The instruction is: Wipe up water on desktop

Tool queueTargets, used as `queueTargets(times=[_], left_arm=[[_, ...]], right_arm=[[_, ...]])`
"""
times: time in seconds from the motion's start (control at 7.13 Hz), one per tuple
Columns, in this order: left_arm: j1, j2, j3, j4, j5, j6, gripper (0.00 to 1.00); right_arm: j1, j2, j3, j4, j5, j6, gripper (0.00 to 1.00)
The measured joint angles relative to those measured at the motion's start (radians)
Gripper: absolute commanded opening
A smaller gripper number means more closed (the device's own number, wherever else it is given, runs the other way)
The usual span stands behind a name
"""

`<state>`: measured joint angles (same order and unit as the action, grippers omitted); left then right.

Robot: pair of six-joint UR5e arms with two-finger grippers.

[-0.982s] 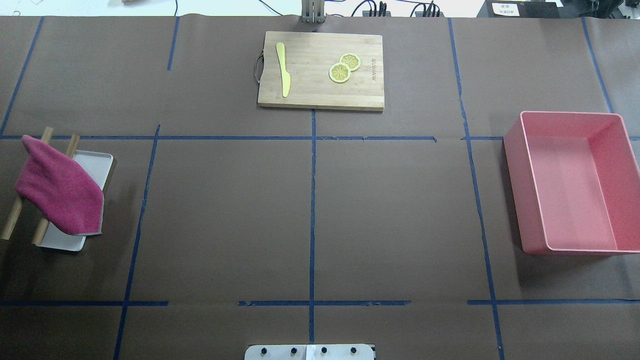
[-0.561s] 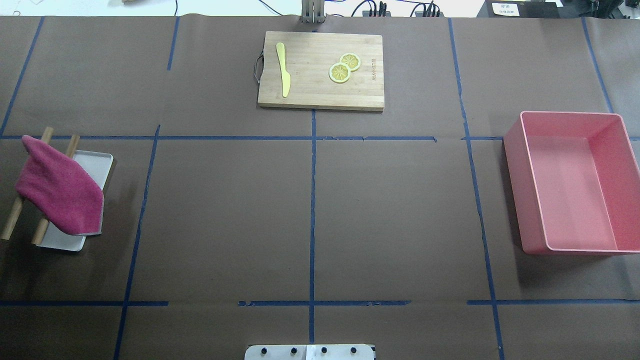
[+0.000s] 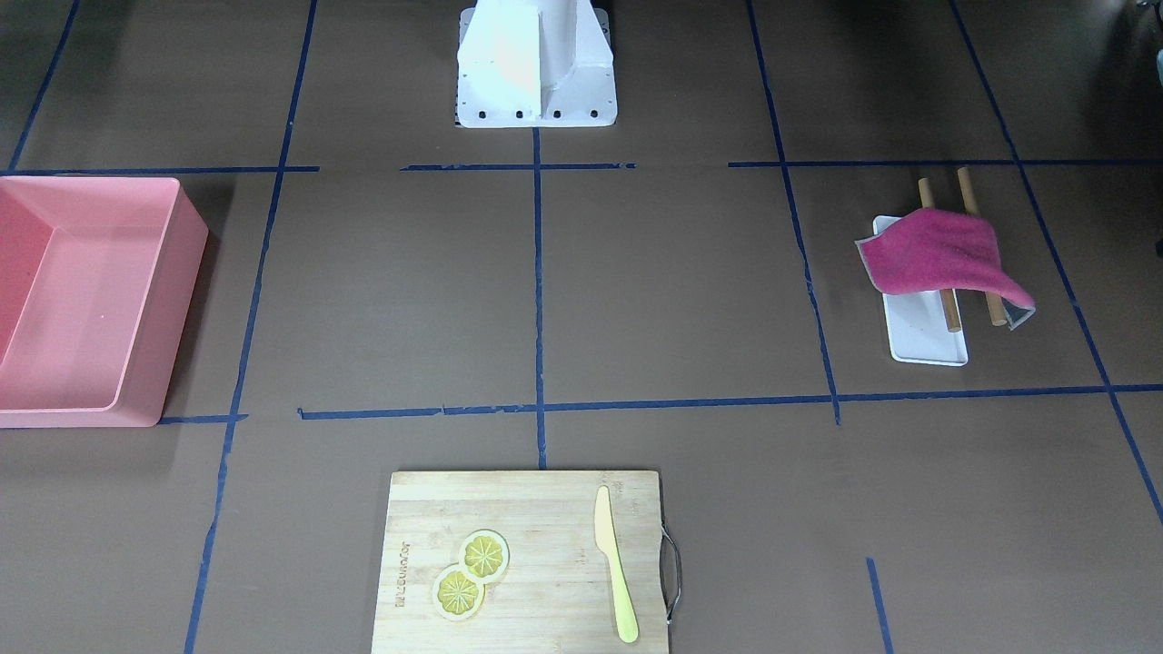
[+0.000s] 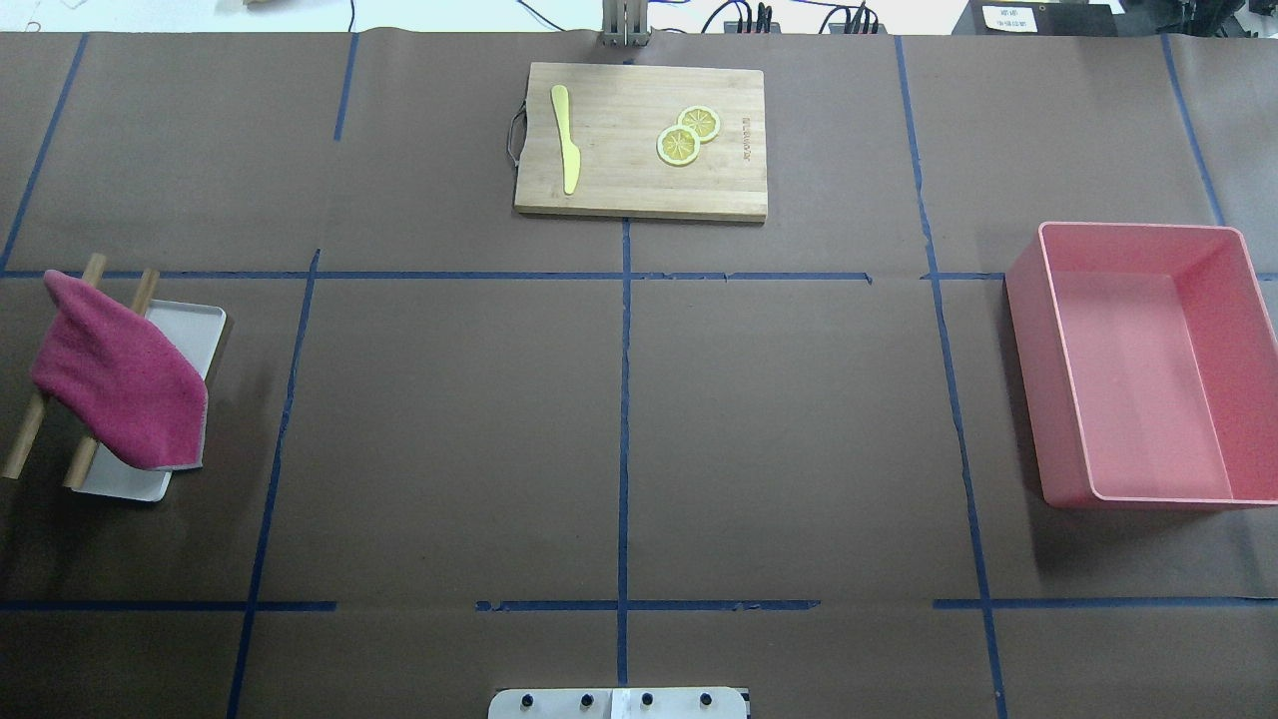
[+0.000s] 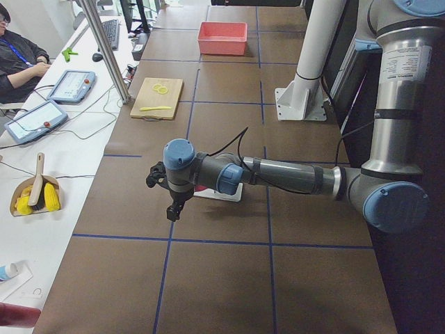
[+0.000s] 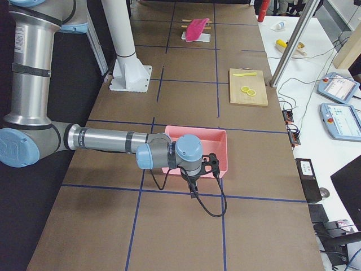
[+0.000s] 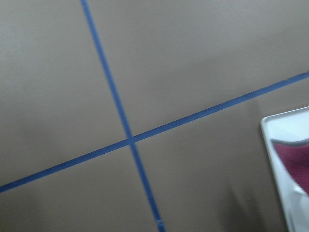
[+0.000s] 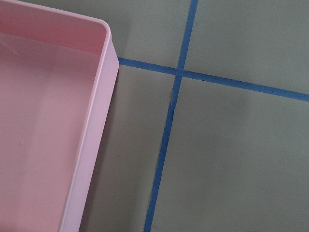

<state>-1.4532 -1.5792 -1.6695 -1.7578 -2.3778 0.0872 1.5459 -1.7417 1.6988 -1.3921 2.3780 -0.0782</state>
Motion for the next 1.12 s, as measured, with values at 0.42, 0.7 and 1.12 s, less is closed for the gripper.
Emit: queueTargets(times=[0.42,0.7,1.12], left_arm=[[0.118,0.005,-0.087,-0.021,-0.016,-0.327,1.0],[0.212,0.017,-0.16,-0.029,0.048,-0.501,1.0],[0.331,0.039,-0.17,-0.116,0.147,-0.615,1.0]], right_arm=[[-0.071,0.001,0.047,0.001,-0.007,0.122,1.0],[-0.087,0.0,0.061,0.002,-0.007,0.144,1.0],[-0.088,-0.003,0.064,0.002,-0.007,0.147,1.0]])
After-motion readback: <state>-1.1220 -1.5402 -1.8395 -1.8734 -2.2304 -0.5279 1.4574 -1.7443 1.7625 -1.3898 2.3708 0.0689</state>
